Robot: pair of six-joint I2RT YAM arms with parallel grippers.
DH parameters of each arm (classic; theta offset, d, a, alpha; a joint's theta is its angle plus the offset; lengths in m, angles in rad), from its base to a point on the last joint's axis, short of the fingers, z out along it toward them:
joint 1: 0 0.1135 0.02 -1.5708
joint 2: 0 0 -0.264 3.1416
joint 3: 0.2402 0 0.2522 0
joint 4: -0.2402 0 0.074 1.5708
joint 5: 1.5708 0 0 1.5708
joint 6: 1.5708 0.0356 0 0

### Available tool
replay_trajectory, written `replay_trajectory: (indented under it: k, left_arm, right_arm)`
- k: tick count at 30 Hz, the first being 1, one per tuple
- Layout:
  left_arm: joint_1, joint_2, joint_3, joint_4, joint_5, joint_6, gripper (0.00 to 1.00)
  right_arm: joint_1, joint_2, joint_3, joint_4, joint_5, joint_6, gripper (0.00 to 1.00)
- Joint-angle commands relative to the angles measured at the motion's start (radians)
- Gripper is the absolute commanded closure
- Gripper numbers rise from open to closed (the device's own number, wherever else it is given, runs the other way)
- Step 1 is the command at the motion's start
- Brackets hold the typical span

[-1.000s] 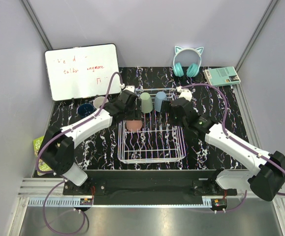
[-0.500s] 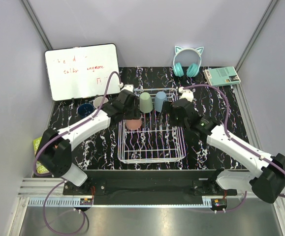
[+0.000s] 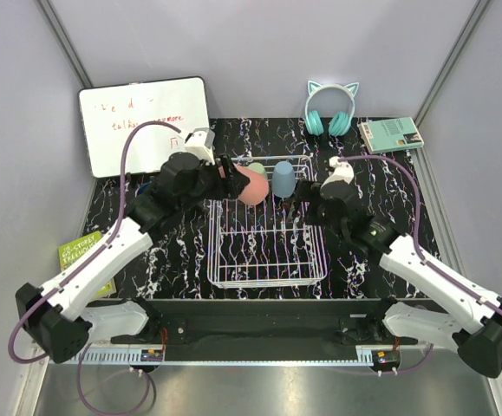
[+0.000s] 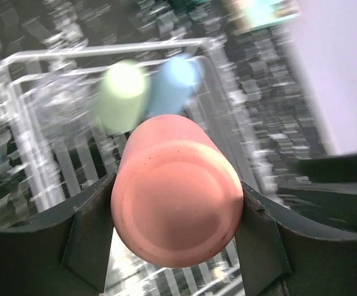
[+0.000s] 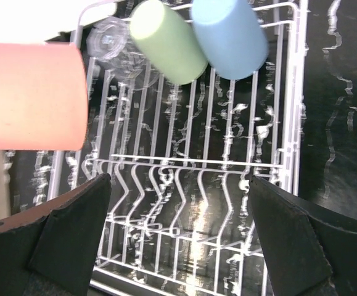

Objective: Unload the cups from the dish rack

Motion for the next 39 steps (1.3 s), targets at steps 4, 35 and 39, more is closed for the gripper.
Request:
replay_trajectory:
  k: [4,35,39]
  left_arm:
    - [-0.002,-0.064,-0.128,0.372,0.314,-0.115,1.0]
    - [0.012,-0.01,-0.374,0.995,0.572,-0.46,1.0]
    - [0.011,0.013,-0.374,1.0,0.596,-0.473,1.0]
  right_arm:
    - [0.007,-0.21,-0.118,0.22,-0.101,0.05,0.0]
    - [0.007,-0.237,-0.204,0.513,-0.337,0.096,0.33]
    - [0.005,-0.207,-0.205,0.542,-0.364,0.102,0.46]
